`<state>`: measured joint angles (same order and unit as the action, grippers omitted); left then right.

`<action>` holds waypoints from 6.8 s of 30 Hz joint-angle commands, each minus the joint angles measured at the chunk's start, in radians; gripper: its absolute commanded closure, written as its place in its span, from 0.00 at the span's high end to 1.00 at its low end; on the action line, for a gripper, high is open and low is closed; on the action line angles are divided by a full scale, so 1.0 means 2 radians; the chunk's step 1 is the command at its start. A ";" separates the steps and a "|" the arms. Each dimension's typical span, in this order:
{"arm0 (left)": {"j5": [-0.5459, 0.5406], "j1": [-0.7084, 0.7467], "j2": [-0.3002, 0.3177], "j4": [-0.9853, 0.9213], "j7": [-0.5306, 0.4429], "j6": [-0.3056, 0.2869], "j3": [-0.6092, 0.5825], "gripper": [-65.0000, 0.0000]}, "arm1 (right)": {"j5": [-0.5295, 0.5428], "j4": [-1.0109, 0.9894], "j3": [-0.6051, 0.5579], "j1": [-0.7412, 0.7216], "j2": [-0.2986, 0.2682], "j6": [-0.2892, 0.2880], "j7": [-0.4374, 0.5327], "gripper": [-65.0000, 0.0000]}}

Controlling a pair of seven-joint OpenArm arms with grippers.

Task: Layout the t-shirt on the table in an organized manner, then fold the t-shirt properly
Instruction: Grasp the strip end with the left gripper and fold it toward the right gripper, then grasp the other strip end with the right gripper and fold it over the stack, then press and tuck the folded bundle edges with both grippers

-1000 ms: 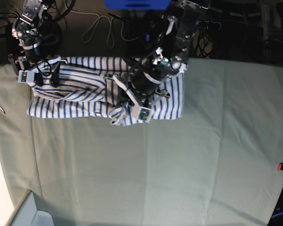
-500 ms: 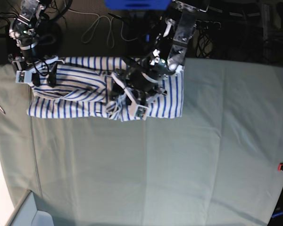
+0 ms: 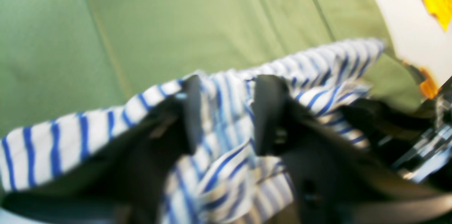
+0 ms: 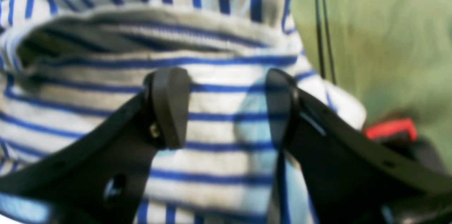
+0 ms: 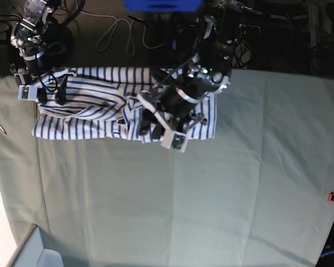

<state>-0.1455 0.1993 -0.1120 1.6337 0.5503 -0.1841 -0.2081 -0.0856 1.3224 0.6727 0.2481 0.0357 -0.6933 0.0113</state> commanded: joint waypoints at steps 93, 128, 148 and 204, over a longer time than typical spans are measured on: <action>-0.175 0.023 0.108 0.049 -0.005 -0.007 0.417 0.15 | 0.009 0.294 -0.272 0.084 0.061 -0.002 -0.125 0.00; -0.175 0.041 0.109 0.049 -0.005 -0.007 0.428 0.15 | 0.009 0.100 -0.508 -0.054 0.054 -0.002 -0.172 0.35; -0.178 0.041 0.108 0.049 -0.005 -0.007 0.427 0.15 | 0.012 0.206 -0.378 0.001 0.048 -0.002 -0.171 0.05; -0.181 -0.033 0.076 -0.131 -0.009 -0.007 0.174 0.44 | 0.012 0.227 -0.245 0.026 0.024 -0.002 -0.169 0.00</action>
<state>-0.5030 0.1360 0.0406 1.3575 0.5262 -0.1978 0.1406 -0.0795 1.7542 0.1814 0.3103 0.0807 -0.6918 -0.3553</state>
